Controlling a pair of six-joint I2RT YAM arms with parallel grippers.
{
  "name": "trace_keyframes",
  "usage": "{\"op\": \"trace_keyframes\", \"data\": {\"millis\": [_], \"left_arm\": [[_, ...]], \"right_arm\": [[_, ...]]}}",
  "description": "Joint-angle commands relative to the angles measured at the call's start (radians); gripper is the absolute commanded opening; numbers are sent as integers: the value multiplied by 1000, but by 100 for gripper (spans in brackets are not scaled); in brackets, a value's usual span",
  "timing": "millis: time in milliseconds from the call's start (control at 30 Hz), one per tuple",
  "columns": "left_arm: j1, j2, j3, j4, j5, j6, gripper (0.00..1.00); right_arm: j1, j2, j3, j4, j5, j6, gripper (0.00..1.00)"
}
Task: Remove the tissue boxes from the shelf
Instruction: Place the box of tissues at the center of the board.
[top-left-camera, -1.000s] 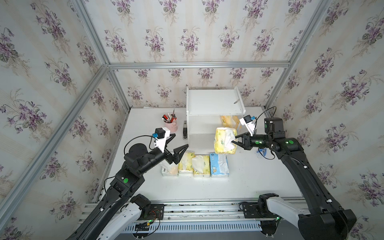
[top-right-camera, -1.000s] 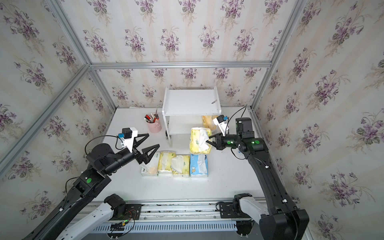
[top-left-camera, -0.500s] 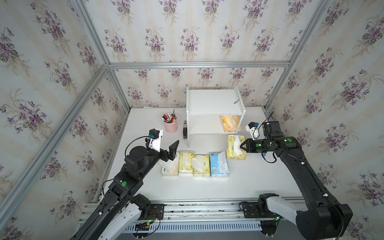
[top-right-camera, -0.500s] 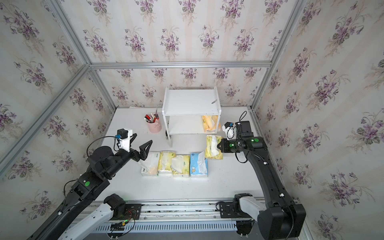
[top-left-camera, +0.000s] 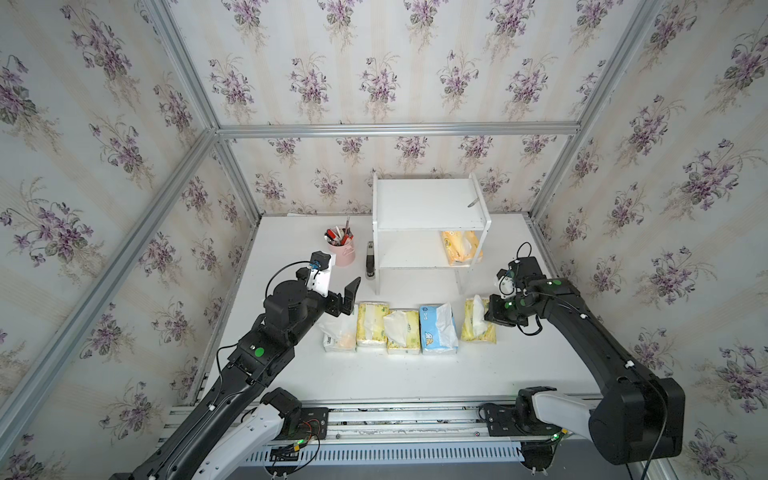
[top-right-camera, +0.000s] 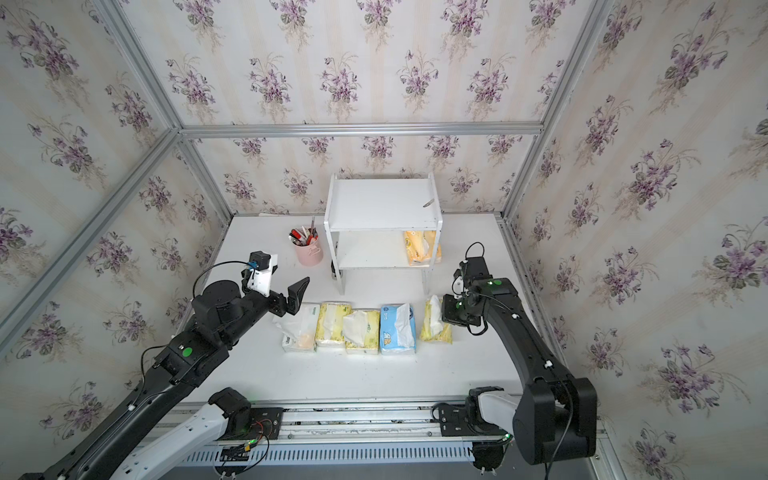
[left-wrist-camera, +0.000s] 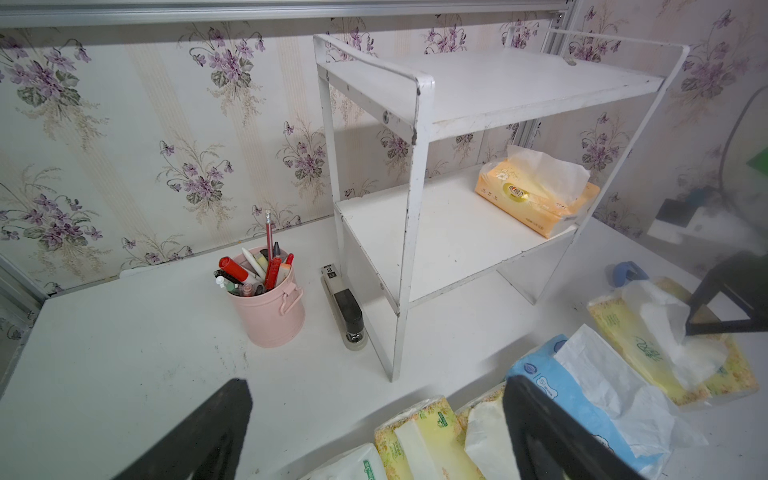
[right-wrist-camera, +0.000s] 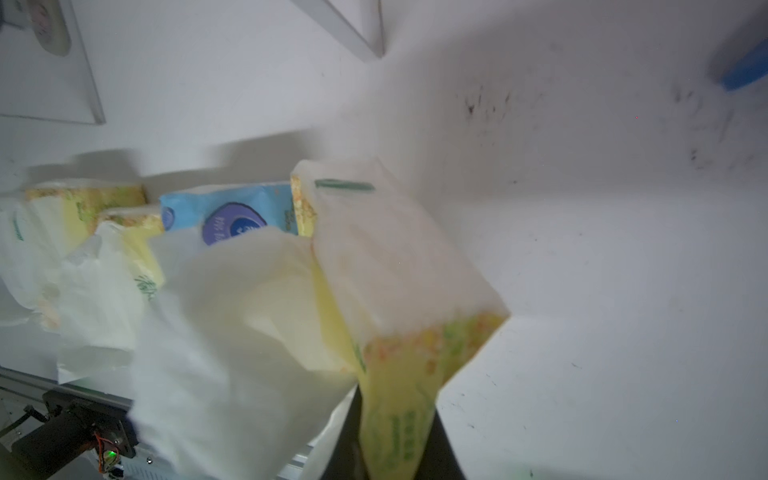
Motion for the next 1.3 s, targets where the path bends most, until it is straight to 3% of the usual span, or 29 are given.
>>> {"op": "trace_keyframes", "data": {"millis": [0,467,633,800,1100,1267], "left_arm": [[7,5,-1,40,11,21,98],[19,26,-2,50,42,17,98],[22,38,1,51,50,12,98],[25,47,4,50,53,6,98],[27,60,15,45,54,9,98],[31,63,14,46,53,10,98]], "right_arm": [[3,2,-40,35,-55,0,0],[3,113,-96,190,-270,-68,0],[3,170,-112,262,-279,-56,0],[-11,205,-94,266,-207,-33,18],[-27,150,-41,229,-80,8,60],[-35,120,-34,219,14,42,66]]}}
